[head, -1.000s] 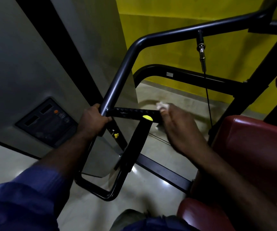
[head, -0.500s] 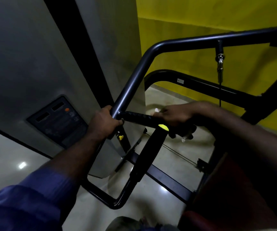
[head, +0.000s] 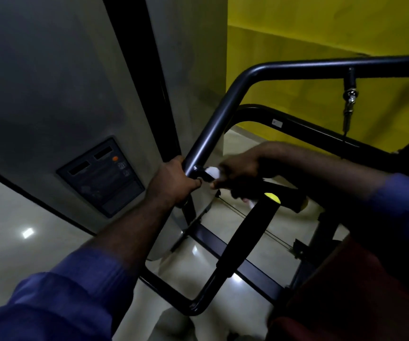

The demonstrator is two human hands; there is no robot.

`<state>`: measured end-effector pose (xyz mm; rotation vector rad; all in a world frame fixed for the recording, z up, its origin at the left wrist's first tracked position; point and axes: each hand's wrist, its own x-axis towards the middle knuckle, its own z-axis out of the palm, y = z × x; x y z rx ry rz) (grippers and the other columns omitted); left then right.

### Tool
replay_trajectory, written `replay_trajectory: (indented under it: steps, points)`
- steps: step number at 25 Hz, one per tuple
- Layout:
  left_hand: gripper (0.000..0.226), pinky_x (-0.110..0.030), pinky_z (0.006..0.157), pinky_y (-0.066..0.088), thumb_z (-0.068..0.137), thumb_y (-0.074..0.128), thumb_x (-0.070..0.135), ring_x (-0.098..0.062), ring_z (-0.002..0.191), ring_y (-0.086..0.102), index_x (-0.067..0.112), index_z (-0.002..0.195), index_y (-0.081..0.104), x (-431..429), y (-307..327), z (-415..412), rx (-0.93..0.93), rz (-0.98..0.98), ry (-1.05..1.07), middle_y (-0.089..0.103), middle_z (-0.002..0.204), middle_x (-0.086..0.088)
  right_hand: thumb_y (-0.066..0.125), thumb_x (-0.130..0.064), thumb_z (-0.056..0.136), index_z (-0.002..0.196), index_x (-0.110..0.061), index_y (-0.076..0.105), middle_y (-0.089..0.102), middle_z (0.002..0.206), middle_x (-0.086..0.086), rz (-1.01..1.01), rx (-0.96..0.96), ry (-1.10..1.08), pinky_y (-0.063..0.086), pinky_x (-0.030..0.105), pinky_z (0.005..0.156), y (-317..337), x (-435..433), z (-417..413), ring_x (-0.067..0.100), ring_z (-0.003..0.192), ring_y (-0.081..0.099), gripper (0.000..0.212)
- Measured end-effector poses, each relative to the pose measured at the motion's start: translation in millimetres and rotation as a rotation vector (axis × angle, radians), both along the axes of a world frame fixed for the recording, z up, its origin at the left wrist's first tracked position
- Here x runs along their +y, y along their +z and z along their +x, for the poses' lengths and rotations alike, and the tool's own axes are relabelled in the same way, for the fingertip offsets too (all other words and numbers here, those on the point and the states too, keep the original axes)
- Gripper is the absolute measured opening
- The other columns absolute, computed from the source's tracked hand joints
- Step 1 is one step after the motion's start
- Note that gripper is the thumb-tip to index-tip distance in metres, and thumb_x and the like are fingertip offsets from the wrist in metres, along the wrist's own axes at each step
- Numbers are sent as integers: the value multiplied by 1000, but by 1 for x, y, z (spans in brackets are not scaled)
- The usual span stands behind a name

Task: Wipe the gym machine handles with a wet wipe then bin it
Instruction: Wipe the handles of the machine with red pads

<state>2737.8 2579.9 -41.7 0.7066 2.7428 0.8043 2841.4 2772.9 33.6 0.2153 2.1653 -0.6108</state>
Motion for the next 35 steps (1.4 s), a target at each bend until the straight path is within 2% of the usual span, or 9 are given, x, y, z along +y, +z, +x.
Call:
replay_trajectory:
  steps: [3,7,10,14,17,20,25,30,35]
  points:
    - [54,-39,66,60,71,81,41,-25,78,69,26,116,54,-1,-3,-2,31,-23,-55,67,99,-4,58,-80,83,98,-8,58,69,81,20,100,-14,-114,56,45,65,19,7,39,26,63,61,73]
    - [73,-48,85,54,80,75,40,-37,110,57,20,140,39,-5,2,4,208,-28,-204,50,130,-12,53,-41,105,84,-18,59,68,79,8,290,475,-392,48,33,61,44,-21,98,27,71,64,32]
    - [77,-51,101,42,77,72,37,-39,124,46,14,144,42,-10,24,19,496,-44,-445,44,140,-15,51,-33,107,108,-16,75,76,103,5,341,930,-748,56,35,81,34,-46,135,23,96,71,29]
    - [43,-43,101,44,78,59,29,-32,119,54,13,117,67,2,71,60,247,380,-708,62,125,-9,52,-28,106,117,-17,74,74,113,-3,337,1317,-1281,56,29,90,30,-104,187,12,105,68,27]
    - [30,-32,95,43,87,56,29,-26,112,57,12,109,69,3,96,121,161,635,-926,65,114,-9,53,-17,107,118,5,58,68,98,12,206,1388,-1637,59,27,67,25,-175,238,9,80,73,25]
    - [31,-34,94,42,88,59,34,-28,108,57,11,106,69,-17,106,200,154,668,-1175,65,111,-12,62,-28,103,116,13,51,70,102,29,-23,1391,-2005,60,37,61,21,-253,308,36,81,76,45]
    - [47,-39,91,47,81,52,51,-31,100,62,13,100,71,-51,109,323,63,605,-1537,69,103,-10,63,-28,101,108,2,64,76,99,16,-76,1550,-2307,63,36,60,47,-349,422,23,76,77,31]
    - [35,-28,86,40,86,64,40,-24,104,61,13,108,70,-102,113,454,-20,557,-1755,66,106,-2,50,-21,106,133,-2,59,76,95,3,-520,1659,-2432,51,36,102,48,-436,532,23,92,76,34]
    - [26,-29,83,40,89,72,33,-24,104,59,14,107,68,-150,102,595,-3,525,-1877,65,106,-2,63,-3,96,132,3,61,71,122,21,-167,1636,-2460,53,49,104,31,-505,657,41,117,67,37]
